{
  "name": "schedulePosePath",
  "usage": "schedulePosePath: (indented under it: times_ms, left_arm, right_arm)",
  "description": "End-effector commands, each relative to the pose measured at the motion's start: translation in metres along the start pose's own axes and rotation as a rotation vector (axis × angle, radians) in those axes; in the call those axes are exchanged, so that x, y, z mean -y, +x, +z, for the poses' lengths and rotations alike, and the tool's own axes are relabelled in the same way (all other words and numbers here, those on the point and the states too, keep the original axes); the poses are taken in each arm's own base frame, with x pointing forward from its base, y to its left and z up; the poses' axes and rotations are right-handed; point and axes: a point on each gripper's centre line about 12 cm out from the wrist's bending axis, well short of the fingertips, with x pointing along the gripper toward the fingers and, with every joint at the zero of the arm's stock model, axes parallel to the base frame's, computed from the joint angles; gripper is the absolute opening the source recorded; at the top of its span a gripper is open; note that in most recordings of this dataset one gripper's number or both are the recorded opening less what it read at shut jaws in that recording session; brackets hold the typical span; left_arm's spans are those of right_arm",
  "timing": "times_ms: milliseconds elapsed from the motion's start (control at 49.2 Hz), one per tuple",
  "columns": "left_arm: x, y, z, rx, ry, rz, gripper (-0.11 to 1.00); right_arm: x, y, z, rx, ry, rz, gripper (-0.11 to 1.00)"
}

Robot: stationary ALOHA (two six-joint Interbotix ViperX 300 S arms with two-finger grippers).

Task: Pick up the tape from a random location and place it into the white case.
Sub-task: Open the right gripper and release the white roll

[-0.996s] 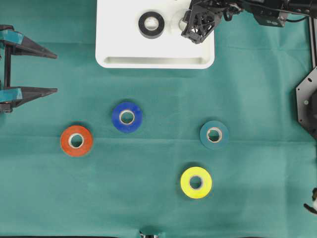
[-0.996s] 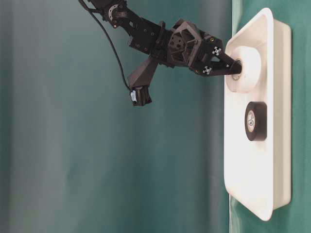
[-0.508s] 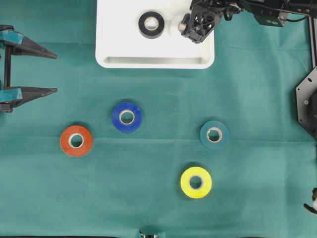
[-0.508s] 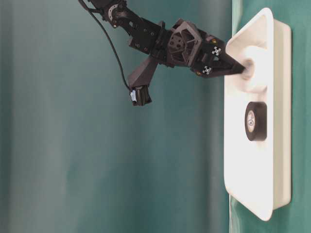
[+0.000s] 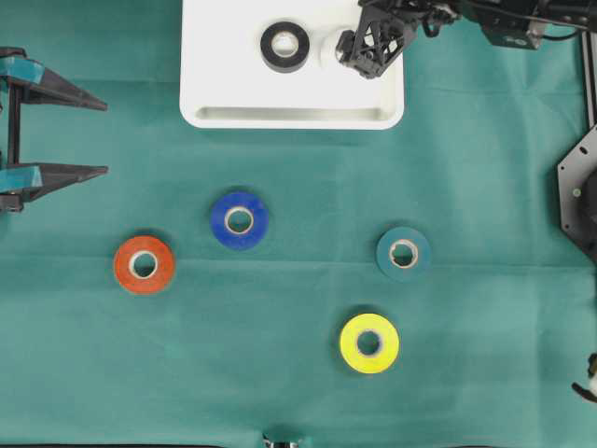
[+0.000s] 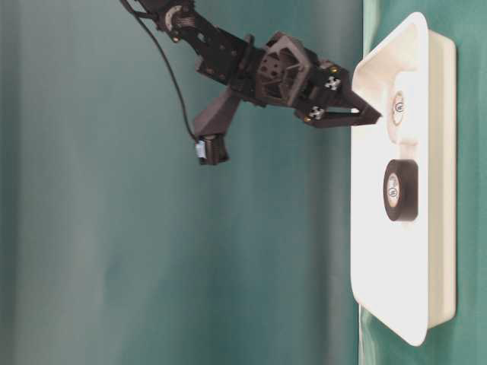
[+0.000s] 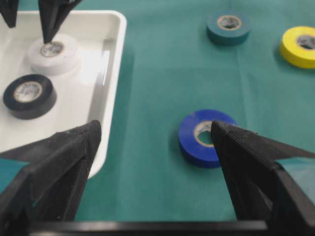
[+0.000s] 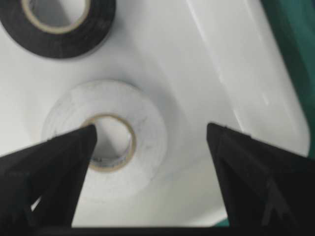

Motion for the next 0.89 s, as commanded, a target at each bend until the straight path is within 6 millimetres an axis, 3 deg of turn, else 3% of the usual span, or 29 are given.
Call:
schedulePosePath:
  times_ms: [0,610,874]
  left_arm:
    - [-0.001,0.001,0.004,0.012,-0.001,0.004,0.98]
    - [-0.003,0.001,0.004,0.010,-0.005,0.015,0.98]
    - [-0.003,0.001,0.004,0.010,-0.005,0.015,0.98]
  right_arm:
    - [0.003,-0.031,0.021,0.080,0.010,0.000,0.86]
    - [0.017,-0.141,0.044,0.165,0.030,-0.048,0.86]
    - [0.018,-0.151,0.045,0.188,0.032,-0.047,0.86]
